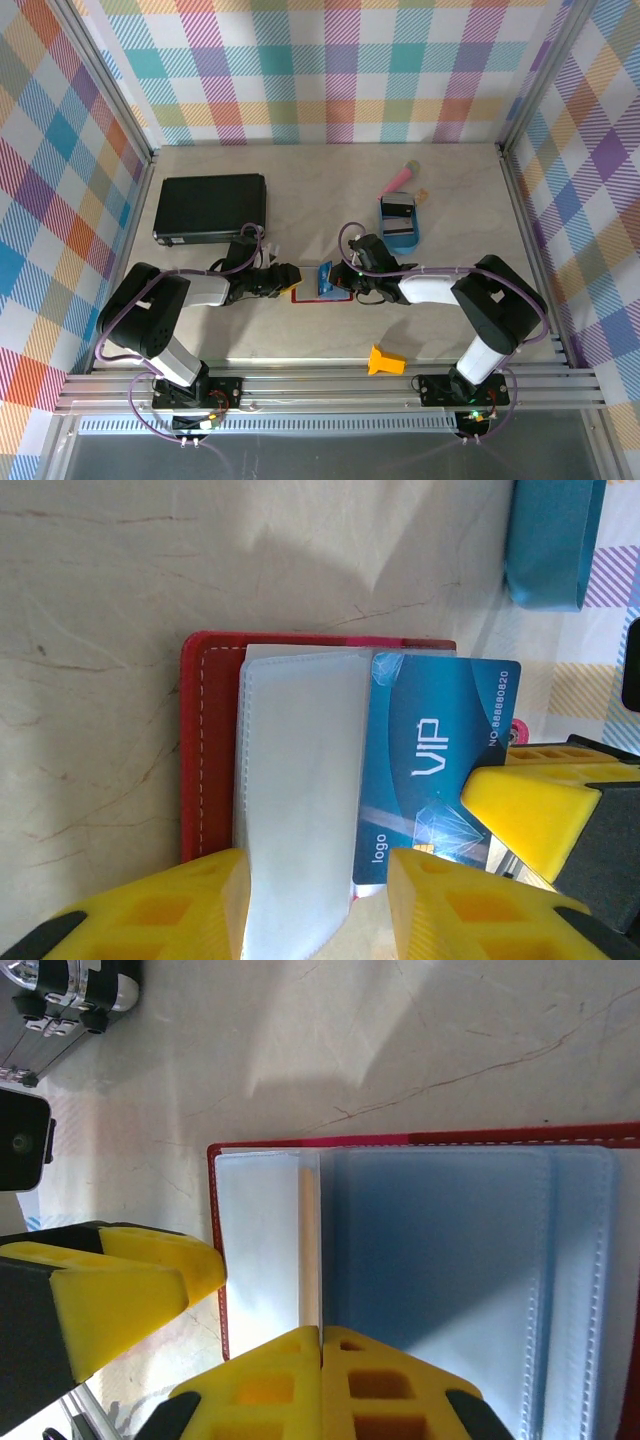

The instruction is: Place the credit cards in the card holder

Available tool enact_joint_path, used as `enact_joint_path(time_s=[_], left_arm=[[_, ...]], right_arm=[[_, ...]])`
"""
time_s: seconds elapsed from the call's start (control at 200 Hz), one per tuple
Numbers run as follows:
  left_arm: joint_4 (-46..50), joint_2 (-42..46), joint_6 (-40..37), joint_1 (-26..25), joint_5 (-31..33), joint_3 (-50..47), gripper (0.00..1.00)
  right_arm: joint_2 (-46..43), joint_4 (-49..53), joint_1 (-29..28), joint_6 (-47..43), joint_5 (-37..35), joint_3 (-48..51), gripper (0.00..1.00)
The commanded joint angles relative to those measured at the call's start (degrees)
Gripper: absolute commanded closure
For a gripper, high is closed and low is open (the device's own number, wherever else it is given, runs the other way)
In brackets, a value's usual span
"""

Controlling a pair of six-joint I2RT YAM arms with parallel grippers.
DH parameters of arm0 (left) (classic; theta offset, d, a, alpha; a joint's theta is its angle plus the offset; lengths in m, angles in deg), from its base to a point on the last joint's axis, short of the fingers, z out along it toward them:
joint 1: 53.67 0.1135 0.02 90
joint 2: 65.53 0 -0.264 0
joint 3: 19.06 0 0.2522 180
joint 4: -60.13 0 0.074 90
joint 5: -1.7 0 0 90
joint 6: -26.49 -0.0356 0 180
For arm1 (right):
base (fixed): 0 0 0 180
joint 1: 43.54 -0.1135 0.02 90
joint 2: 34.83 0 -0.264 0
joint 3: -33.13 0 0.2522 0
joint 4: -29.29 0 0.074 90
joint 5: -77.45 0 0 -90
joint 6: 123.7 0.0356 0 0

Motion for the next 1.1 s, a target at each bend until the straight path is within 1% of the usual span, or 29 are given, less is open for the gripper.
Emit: enact_joint_path(time_s=[0.0,0.485,1.095], left_arm=[[-1.35,-0.74,-0.60,-0.41,0.60,-0.98,0.59],[-1.41,-1.00,-0.82,-0.40,1.04,-1.59,0.60],[-2.22,-0.83,-0.49,-0.41,1.36,-2.35,0.61]], right_arm=[[0.70,-2.25,-0.37,1.77,1.25,0.72,1.00],[3.64,-5.01,-1.15,3.21,2.09,1.44,1.00],[5.41,-5.61,-2.87,3.72,2.27,0.64,1.00]])
